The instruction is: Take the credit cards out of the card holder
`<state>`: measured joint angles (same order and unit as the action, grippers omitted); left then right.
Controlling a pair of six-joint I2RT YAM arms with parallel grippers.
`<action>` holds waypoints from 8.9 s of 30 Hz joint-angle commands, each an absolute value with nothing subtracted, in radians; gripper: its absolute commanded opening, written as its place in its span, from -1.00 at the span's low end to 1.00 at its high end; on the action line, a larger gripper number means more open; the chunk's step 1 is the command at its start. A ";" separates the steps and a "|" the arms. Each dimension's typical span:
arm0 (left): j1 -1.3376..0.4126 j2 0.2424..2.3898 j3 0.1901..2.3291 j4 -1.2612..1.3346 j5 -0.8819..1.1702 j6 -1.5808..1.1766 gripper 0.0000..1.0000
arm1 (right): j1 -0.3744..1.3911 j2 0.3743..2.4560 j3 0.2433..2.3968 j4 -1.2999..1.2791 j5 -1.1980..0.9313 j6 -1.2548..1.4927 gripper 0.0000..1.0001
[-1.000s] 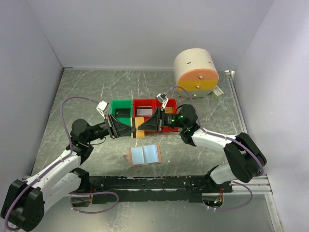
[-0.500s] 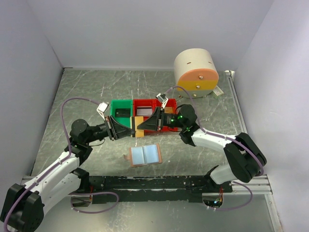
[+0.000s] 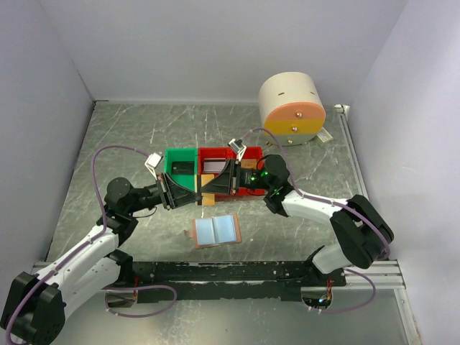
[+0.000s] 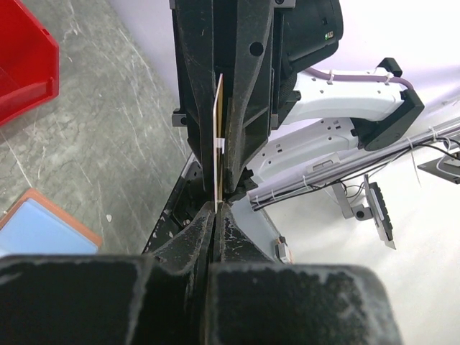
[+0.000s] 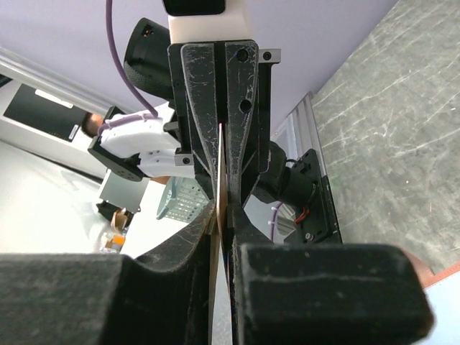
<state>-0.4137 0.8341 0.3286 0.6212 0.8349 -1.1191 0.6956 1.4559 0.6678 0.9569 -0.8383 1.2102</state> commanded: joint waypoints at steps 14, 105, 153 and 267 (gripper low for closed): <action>-0.408 0.799 0.327 0.622 0.838 -1.089 -0.86 | 0.695 1.410 0.618 0.973 -0.778 1.194 -0.57; 0.023 0.723 0.709 -0.451 0.240 -0.313 0.85 | 0.669 1.606 0.869 0.120 0.195 -0.855 -1.00; 0.023 0.716 0.706 -0.460 0.204 -0.319 0.83 | 0.611 1.690 0.919 0.181 0.116 -0.725 -0.13; -0.863 1.274 0.546 -0.233 0.100 -0.787 -0.40 | 0.878 1.341 0.661 -0.198 -0.056 0.919 -0.11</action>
<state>-0.8581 1.2812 0.5308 -0.2180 0.1165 -0.8013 0.8833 1.3727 0.6518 -0.1215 -0.1383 0.9249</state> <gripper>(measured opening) 0.297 0.409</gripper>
